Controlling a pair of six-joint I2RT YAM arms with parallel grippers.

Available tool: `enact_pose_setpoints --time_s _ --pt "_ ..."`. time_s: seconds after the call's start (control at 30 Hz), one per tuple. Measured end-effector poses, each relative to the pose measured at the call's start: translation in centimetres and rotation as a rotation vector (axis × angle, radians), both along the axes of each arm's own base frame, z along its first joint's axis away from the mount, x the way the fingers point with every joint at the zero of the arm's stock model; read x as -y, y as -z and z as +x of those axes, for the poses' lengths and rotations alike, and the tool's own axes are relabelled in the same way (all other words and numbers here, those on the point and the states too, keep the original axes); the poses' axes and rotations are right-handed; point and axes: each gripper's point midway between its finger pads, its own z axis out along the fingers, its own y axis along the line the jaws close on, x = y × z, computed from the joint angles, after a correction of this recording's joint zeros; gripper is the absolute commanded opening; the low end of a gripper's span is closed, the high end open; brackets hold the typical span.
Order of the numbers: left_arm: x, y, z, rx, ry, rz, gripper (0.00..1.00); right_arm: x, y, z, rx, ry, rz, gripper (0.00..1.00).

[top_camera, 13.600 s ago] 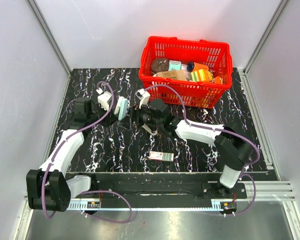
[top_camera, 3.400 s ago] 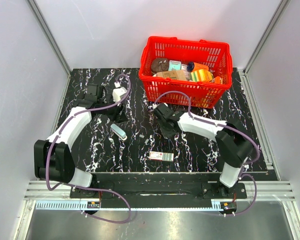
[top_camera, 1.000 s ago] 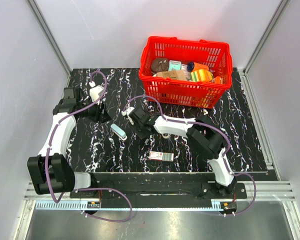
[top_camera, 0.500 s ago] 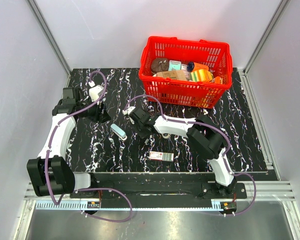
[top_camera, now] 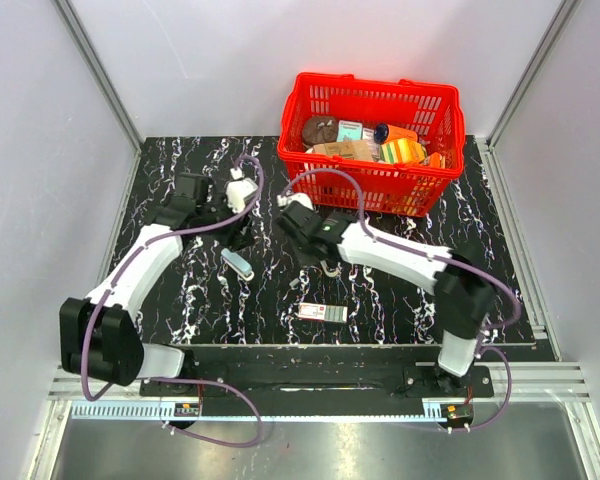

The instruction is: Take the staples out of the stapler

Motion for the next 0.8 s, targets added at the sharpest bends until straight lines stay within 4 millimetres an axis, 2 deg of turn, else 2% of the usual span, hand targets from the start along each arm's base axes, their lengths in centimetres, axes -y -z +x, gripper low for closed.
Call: enact_pose_setpoints --time_s 0.07,0.17,0.23,0.37,0.43,0.53,0.8 --pt "0.7 0.8 0.2 0.001 0.02 0.03 0.54 1.4 -2.2 -1.2 -0.009 0.064 0.047 0.0" --pt "1.6 1.8 0.3 0.002 0.042 0.067 0.54 3.2 -3.0 -3.0 -0.043 0.153 0.089 0.0" --pt "2.2 2.1 0.4 0.019 0.059 0.092 0.54 4.6 -1.8 -4.2 -0.088 0.219 0.095 0.0" --pt "4.0 2.6 -0.1 0.062 0.114 0.137 0.54 7.3 2.3 -6.3 -0.206 0.344 0.069 0.0" --pt "4.9 2.8 -0.5 0.073 0.143 0.15 0.54 8.3 3.6 -7.0 -0.243 0.401 0.053 0.0" --pt "5.4 3.0 -0.6 0.075 0.157 0.16 0.53 8.2 4.1 -7.2 -0.263 0.457 0.083 0.0" --pt "4.4 4.7 -1.0 0.057 0.138 0.198 0.53 6.7 4.8 -6.7 -0.277 0.604 0.206 0.0"
